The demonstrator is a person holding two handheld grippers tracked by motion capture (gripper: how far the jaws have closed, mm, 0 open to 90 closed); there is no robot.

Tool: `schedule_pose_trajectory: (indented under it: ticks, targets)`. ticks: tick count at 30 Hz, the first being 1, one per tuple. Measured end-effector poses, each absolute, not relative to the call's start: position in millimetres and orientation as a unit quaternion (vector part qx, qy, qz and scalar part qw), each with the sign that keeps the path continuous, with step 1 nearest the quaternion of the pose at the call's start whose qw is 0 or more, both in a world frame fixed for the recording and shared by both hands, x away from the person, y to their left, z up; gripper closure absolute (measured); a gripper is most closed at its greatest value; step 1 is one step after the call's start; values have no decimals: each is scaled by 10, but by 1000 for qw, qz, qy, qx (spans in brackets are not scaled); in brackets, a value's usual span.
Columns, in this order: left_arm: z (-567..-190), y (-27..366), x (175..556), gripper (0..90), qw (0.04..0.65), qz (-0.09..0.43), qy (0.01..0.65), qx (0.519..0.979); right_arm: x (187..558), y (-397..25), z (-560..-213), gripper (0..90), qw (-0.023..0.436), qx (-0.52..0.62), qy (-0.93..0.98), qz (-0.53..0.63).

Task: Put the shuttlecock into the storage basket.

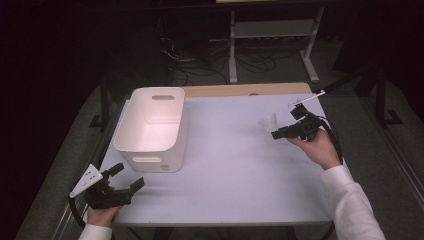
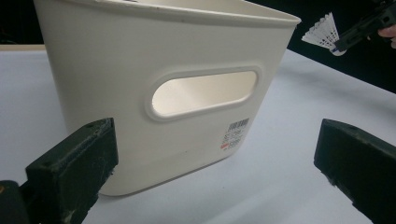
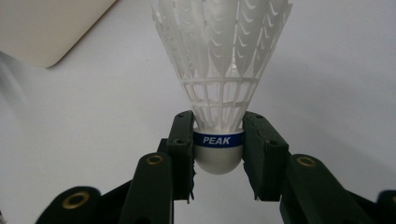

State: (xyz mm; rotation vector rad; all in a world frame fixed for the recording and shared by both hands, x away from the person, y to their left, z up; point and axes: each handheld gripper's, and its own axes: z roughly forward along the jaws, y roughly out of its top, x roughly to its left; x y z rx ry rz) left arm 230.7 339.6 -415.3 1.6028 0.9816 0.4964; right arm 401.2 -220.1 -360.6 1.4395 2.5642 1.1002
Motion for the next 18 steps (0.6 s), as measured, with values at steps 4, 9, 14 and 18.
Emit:
schedule_pose_trajectory:
  ticks: [4, 9, 14, 18]
  targets:
    - [-4152, 3393, 2302, 0, 563, 211, 418, 681, 4037, -2172, -3535, 643, 4, 451, 818, 358]
    - [-4150, 3395, 2301, 0, 563, 210, 418, 681, 4048, -2147, -3475, 643, 5, 447, 819, 361]
    - [-4148, 3393, 2300, 0, 562, 210, 418, 682, 4068, -2118, -3367, 643, 8, 443, 817, 369]
    - [-4148, 3397, 2300, 0, 562, 209, 418, 682, 4079, -2099, -3309, 643, 11, 441, 818, 369]
